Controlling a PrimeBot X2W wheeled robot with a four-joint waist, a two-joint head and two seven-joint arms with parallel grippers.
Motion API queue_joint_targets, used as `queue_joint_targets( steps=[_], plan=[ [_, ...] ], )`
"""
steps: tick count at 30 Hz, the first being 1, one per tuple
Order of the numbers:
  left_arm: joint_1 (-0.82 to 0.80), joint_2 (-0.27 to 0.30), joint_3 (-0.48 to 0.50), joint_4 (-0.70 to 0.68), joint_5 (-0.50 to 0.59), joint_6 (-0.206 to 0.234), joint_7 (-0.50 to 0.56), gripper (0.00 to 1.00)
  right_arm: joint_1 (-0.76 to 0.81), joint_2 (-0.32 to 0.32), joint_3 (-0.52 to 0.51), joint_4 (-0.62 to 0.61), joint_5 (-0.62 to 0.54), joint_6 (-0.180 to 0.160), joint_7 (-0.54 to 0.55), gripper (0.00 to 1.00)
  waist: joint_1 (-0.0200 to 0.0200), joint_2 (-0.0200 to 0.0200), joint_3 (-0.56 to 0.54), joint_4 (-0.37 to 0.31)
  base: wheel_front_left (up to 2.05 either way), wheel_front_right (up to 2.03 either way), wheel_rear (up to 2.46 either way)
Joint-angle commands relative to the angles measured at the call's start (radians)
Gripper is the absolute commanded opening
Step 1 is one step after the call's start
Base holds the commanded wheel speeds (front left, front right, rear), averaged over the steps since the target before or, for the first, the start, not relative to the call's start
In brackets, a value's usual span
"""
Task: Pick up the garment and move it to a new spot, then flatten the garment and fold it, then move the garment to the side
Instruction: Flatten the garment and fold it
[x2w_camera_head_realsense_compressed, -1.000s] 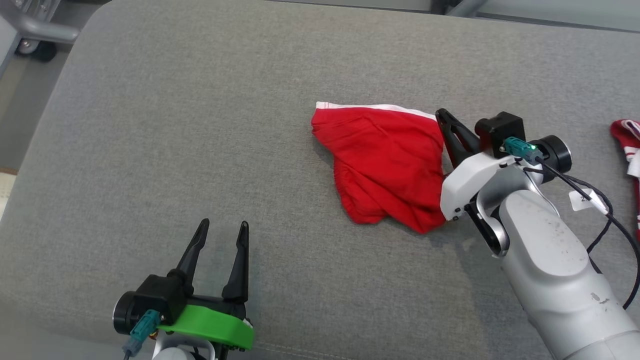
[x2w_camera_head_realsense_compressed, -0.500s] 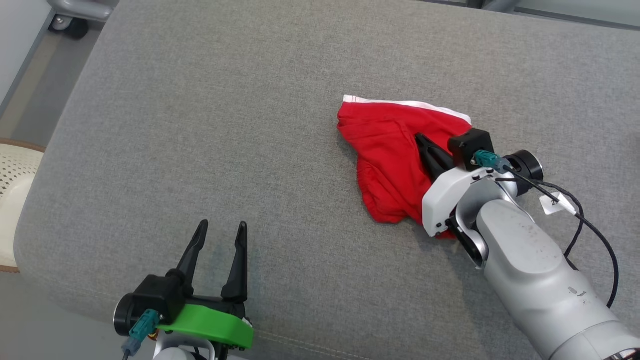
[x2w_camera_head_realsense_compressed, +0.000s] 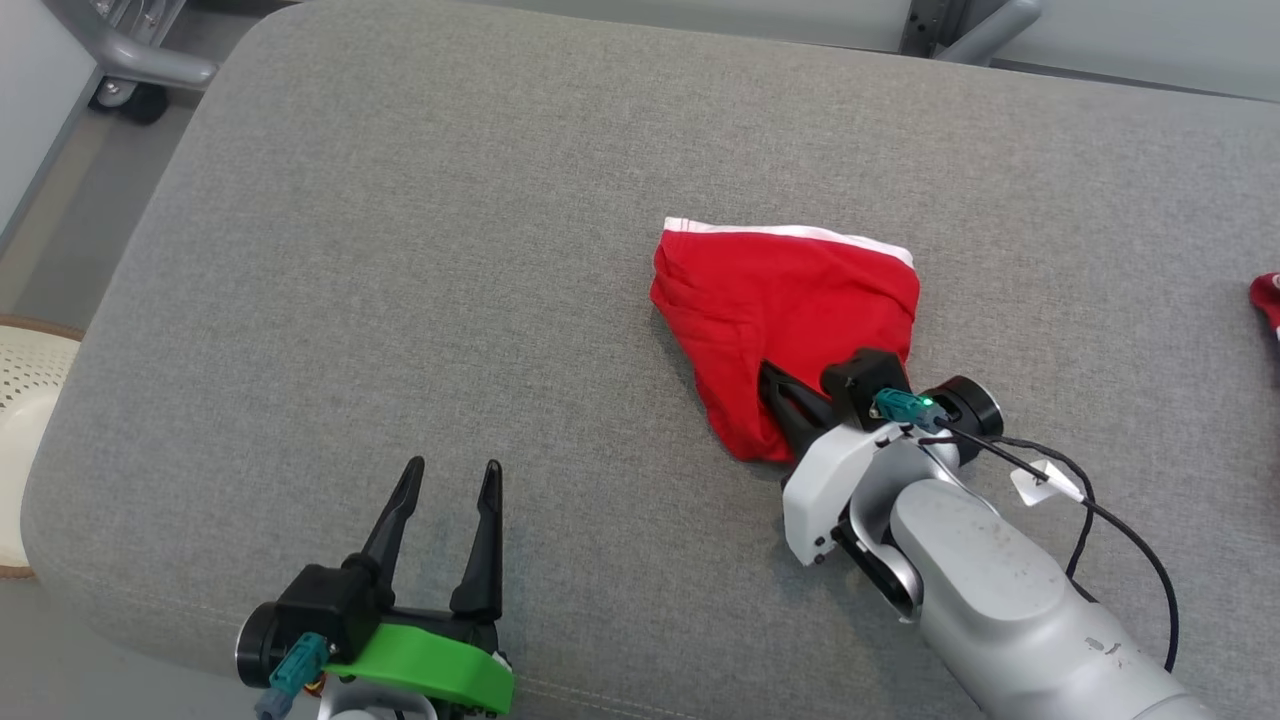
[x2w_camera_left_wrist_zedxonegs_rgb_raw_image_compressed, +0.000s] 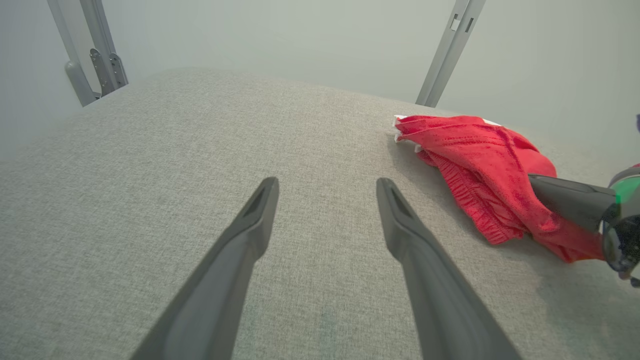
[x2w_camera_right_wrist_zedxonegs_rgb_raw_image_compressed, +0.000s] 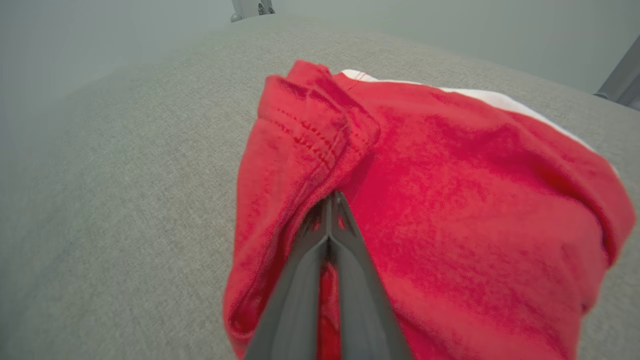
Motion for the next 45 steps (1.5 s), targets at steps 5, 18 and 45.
queue_joint_targets(
  steps=[5,18,45],
  plan=[
    [0.016,-0.001,-0.010,-0.001,0.000,0.009,-0.003,1.00,0.008,0.017,0.048,-0.006,0.029,0.000,-0.010,0.00,0.0000,-0.0001,-0.007,0.008,0.00,0.00,0.00],
    [0.050,-0.001,0.016,-0.003,0.001,0.034,-0.003,1.00,0.059,0.040,0.135,-0.005,0.056,0.000,-0.038,0.00,0.0000,-0.0001,-0.070,-0.011,0.00,0.00,0.00],
    [0.121,0.050,0.153,0.052,0.083,-0.020,-0.003,1.00,0.619,0.040,-0.746,-0.589,-0.366,0.000,-0.070,1.00,0.0000,-0.0001,-0.233,-0.196,0.00,0.00,0.00]
  ],
)
